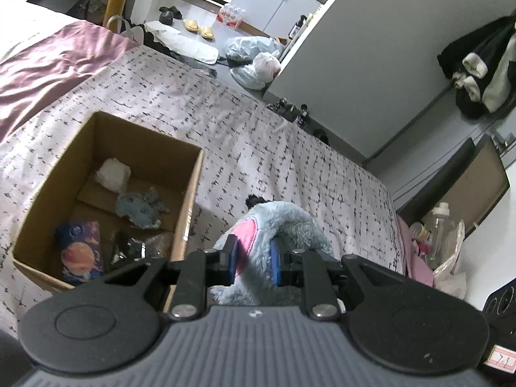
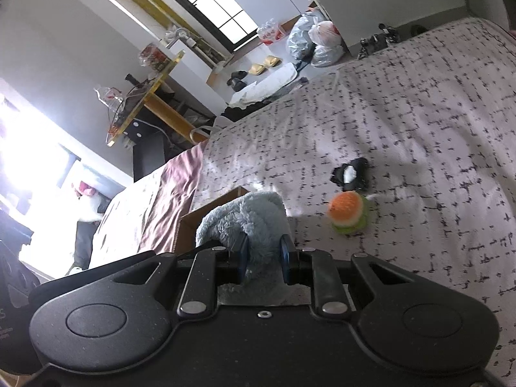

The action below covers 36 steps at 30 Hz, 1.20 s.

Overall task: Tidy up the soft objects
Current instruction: 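Lower the grey plush into the box and open the left gripper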

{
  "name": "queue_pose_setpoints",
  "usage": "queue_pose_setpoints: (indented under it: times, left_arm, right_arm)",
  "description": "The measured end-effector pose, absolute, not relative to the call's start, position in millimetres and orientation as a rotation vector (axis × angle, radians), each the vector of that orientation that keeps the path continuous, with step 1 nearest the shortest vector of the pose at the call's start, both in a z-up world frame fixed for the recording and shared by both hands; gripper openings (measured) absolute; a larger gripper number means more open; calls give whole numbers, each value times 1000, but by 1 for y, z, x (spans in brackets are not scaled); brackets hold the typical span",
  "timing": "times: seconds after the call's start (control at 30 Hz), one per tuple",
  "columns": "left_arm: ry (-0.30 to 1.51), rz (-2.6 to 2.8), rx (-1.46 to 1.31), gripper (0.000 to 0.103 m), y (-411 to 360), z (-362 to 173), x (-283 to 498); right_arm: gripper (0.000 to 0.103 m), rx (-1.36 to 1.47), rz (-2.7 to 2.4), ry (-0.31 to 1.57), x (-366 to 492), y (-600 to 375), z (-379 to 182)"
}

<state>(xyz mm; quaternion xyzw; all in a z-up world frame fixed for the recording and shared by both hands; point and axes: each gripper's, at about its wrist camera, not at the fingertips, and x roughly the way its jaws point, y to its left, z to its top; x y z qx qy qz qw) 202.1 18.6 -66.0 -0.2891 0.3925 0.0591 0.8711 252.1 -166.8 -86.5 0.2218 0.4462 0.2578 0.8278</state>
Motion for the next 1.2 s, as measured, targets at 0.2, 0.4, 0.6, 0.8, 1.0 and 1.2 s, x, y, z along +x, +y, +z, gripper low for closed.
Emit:
queue_pose_setpoints:
  times: [0.2, 0.4, 0.6, 0.8, 1.0, 1.2]
  left_arm:
    - [799, 144, -627, 20, 45, -60, 193]
    - [779, 176, -647, 20, 74, -56, 184]
    - [768, 208, -682, 20, 106, -61, 176]
    - [769, 231, -711, 20, 132, -69, 174]
    - [768, 247, -728, 20, 151, -72, 174]
    - [759, 297, -674, 24, 162, -71, 173]
  right_arm:
    - [21, 451, 574, 945, 250, -142, -80]
    - [21, 435, 599, 942, 247, -110, -77]
    - [21, 418, 623, 958, 246, -79, -80]
    - [21, 384, 631, 968, 245, -52, -83]
    - [21, 362, 633, 969, 246, -31, -85]
    - [48, 370, 588, 978, 251, -23, -90]
